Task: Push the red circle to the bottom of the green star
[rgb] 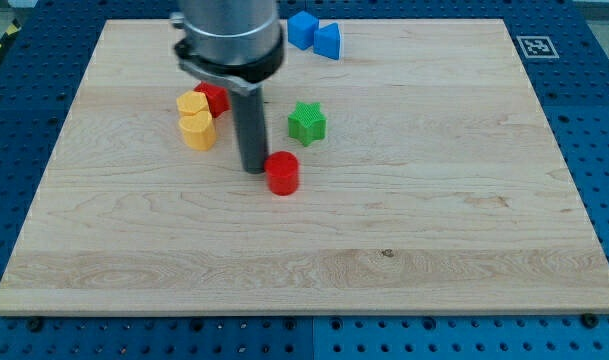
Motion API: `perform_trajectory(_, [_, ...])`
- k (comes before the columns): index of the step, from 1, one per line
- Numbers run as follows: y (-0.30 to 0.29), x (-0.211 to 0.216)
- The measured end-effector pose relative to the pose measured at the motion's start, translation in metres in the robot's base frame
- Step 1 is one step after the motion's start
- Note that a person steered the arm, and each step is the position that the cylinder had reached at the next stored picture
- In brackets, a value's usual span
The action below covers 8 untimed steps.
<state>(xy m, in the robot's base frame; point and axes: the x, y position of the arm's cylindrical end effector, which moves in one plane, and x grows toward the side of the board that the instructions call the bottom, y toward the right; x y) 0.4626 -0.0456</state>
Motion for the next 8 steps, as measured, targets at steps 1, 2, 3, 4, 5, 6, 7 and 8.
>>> perform_trajectory(1, [0.02, 0.001])
perform_trajectory(2, [0.023, 0.004])
perform_trajectory(3, [-0.011, 0.002])
perform_trajectory(4, [-0.07, -0.001])
perform_trajectory(5, [-0.125, -0.045])
perform_trajectory(6, [-0.164, -0.11])
perform_trajectory(7, [-0.169, -0.124])
perform_trajectory(8, [-0.151, -0.137])
